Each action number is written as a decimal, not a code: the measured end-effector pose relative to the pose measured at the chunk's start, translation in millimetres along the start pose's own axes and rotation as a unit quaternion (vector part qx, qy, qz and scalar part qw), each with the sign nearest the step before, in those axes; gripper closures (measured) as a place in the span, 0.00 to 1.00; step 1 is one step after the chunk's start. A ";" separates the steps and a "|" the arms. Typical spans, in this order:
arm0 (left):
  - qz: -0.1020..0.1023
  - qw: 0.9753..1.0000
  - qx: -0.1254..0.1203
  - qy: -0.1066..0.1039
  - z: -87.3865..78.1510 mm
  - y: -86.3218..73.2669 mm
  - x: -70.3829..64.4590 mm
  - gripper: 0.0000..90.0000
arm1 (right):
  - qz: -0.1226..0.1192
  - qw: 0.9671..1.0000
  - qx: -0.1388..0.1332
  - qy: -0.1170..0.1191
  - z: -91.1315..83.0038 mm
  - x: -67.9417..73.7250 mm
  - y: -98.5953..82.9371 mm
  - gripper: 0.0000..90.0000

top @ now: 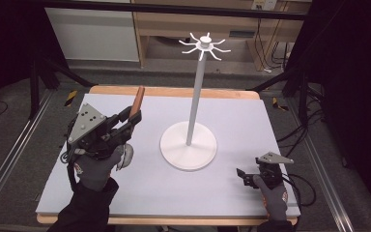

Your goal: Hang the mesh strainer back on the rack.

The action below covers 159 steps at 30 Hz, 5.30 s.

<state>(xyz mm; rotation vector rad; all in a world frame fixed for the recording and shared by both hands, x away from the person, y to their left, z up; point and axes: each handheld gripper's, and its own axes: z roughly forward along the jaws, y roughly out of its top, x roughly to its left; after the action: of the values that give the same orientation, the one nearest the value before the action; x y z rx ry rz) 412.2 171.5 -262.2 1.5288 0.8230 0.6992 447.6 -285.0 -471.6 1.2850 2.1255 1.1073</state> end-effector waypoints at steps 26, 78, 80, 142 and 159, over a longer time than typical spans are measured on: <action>0.025 1.000 -0.013 -0.007 21.2 41.2 -11.8 0.77 | 0.000 1.000 0.002 -0.001 0.7 0.1 -0.1 0.10; 0.035 0.999 -0.025 -0.015 71.6 74.4 -24.4 0.78 | 0.006 1.000 0.002 0.002 0.8 -1.5 -0.6 0.10; 0.038 0.999 -0.022 -0.012 72.9 75.6 -24.5 0.78 | 0.007 1.000 0.002 0.002 0.8 -1.4 -0.7 0.10; 0.049 0.999 -0.004 -0.020 108.0 70.8 -40.9 0.78 | 0.006 1.000 0.001 0.003 -0.2 -2.5 -0.8 0.10; 0.048 0.999 0.000 -0.024 114.0 67.8 -37.6 0.68 | 0.008 1.000 0.001 0.005 0.1 -1.8 -0.8 0.10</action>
<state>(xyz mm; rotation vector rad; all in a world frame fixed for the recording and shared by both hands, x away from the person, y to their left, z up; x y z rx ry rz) 491.1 72.8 -207.1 1.5874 0.7172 0.7284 448.2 -286.7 -472.4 1.3032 2.1274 1.1202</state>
